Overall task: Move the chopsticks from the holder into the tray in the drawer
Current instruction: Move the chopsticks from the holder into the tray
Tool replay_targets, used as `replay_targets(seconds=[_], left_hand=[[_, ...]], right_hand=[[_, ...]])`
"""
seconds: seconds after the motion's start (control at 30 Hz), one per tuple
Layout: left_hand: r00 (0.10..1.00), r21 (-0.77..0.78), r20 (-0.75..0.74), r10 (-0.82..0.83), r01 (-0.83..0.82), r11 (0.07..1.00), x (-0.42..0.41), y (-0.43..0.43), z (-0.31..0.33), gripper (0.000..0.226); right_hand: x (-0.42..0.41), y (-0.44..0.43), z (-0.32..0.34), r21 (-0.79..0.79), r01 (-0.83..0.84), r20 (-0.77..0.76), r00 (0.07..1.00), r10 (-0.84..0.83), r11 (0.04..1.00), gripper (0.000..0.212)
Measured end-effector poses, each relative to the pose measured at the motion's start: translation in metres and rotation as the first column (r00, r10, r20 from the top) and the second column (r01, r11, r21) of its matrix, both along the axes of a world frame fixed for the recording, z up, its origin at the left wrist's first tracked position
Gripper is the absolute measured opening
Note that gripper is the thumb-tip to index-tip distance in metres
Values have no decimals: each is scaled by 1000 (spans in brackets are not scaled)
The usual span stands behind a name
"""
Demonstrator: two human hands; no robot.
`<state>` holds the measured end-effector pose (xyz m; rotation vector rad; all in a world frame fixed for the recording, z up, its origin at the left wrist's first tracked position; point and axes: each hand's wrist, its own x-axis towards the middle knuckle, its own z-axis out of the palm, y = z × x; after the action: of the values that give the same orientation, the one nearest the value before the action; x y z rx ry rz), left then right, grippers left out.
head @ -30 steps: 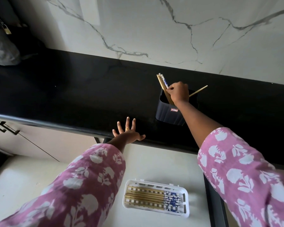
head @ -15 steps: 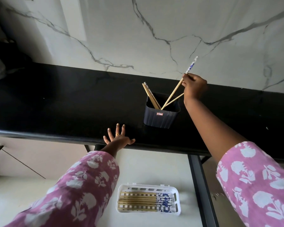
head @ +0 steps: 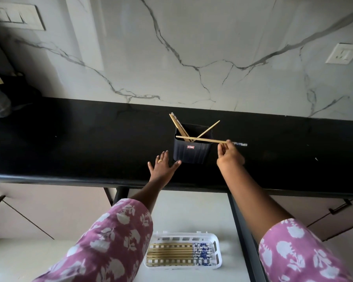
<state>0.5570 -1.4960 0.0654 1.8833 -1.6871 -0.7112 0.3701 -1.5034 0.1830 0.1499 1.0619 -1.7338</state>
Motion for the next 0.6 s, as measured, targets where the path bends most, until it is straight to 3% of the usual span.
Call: replay_targets(seconds=[0.1,0.23,0.4,0.5,0.6], left_hand=[[989,-210,-88,-119,98,973,-7,9,19,70],[954,-510,-131,-269,168,843,-19,25,50,82],[945,-649,-180,-272,94,755,-33,37,77,81],[933,-673,-214,-289,74,736,-33,40,76,67],[921,-645,-251,-297,70,761,-30,41,73,45]], right_hand=[[3,19,-14,33,-89,133,988,84,995,19],[10,38,-30,80,-198,254,952,172,977,16],[16,57,-37,91,-301,307,915,261,949,14],[13,62,-40,141,-413,181,904,387,900,14],[10,62,-48,308,-516,-189,791,582,800,20]])
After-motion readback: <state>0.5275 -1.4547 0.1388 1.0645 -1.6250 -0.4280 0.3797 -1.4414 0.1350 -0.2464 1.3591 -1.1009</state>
